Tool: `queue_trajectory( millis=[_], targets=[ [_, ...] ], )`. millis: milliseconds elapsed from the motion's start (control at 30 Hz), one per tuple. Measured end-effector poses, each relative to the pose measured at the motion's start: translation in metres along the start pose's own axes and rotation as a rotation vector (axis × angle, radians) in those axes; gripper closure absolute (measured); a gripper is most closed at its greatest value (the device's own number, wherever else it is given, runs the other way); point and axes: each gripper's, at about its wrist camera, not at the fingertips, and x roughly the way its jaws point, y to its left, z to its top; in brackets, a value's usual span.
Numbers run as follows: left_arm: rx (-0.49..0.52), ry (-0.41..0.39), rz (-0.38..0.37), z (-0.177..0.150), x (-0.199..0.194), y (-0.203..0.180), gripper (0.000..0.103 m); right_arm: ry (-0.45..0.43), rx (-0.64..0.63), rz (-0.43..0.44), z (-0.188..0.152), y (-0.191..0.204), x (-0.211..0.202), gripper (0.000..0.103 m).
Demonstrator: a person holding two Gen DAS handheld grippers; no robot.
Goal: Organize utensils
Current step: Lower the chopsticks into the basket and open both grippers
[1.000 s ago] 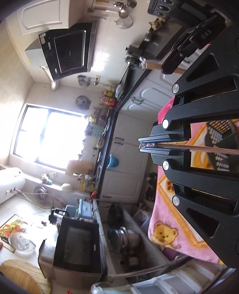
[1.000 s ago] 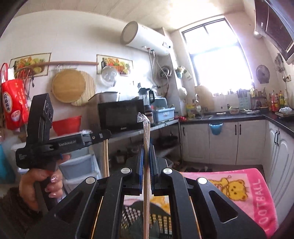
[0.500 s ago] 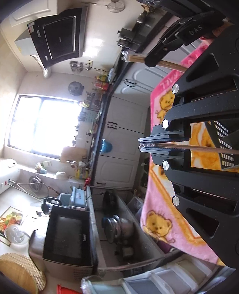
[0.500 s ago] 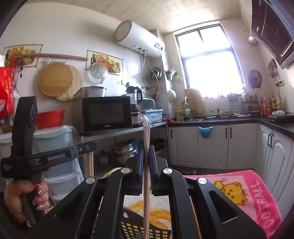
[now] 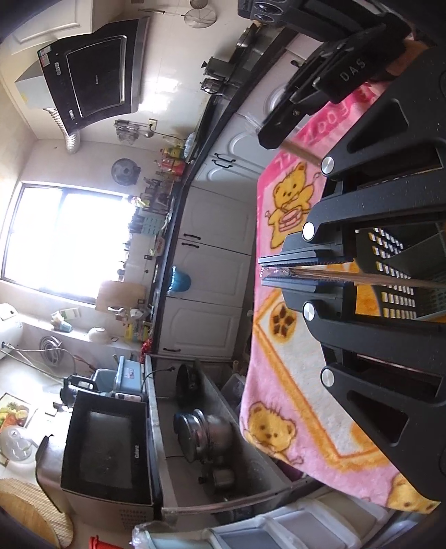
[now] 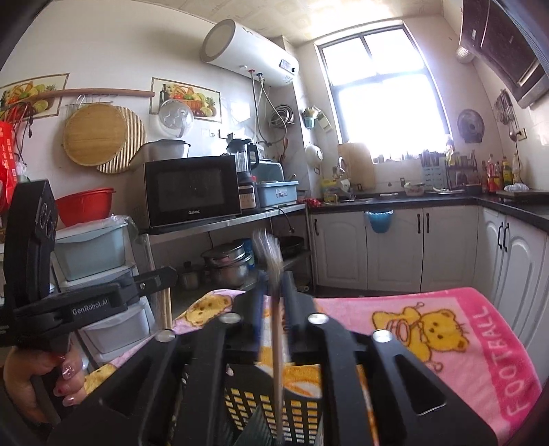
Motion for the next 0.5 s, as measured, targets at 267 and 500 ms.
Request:
queue_trajectory(
  millis=[267, 500],
  targets=[
    [-0.008, 0.043, 0.011, -0.016, -0.003, 0.003, 0.082, 0.051, 0.022, -0.028, -0.006, -0.007, -0.017, 0.063],
    [-0.022, 0.059, 0.038, -0.026, -0.013, 0.005, 0.055, 0.095, -0.005, -0.061, -0.011, -0.006, -0.032, 0.053]
  ],
)
